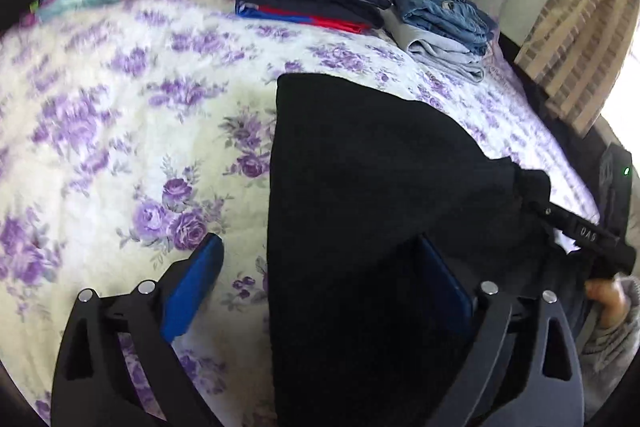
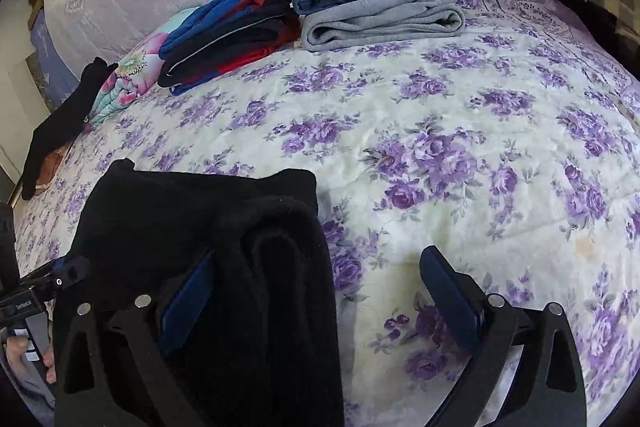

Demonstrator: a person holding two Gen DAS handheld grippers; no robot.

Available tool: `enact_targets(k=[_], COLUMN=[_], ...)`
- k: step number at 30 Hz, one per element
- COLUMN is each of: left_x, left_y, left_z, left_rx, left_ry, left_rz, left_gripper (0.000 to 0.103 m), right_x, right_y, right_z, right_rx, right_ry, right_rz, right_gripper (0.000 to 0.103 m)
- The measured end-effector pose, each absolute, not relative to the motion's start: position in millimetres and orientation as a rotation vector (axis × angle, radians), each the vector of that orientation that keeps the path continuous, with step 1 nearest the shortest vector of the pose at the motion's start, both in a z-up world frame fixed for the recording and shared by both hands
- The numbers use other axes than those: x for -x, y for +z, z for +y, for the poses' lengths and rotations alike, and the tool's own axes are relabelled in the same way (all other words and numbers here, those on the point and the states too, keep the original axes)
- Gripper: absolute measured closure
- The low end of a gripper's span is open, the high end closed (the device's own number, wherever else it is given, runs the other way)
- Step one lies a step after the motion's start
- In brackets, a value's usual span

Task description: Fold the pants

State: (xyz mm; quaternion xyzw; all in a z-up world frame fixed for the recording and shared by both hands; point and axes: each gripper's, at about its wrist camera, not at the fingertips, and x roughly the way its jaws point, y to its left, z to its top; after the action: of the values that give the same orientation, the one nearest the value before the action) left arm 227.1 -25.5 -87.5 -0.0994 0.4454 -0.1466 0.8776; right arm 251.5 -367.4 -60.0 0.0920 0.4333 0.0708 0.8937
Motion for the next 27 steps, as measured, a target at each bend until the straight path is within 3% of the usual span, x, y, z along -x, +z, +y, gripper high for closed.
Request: enact_targets(k=[9,14,17,21,27], left_x=[-192.2,-183.6,-186.3,-184.3,-193.1], left_y=[-38.4,-65.0,-86.4,-71.4,-45.7], left_z=[-6.9,-22.0,-16.2,-6.7,34.9], left_rx=[0.224,0.132,0.206,0.242,0.4], left_ry=[-0.302,-0.298,-0.302,-0.315,-0.356], left_rz=[0.791,0.86,0.876,0.869,0.848], left_gripper=[0.011,0.01,0.007,0.009,0.009], right_x=[-181.2,-166.9,-173.5,-166.1,-161.4], right_y=[-5.4,-37.6,-62.8,-48.3,-25.8], right_z=[-354.1,-339.7,-352.7,-356.1,-405.9], right_rx=[-0.116,-0.035,-0.183,-0.206,-0.534], right_ry=[0.135,0.15,0.191,0.211,0.369], right_rz=[0.703,0.801,0.841,0.814,0.758], right_gripper=[0.004,0.004,0.003,0.003,0.003])
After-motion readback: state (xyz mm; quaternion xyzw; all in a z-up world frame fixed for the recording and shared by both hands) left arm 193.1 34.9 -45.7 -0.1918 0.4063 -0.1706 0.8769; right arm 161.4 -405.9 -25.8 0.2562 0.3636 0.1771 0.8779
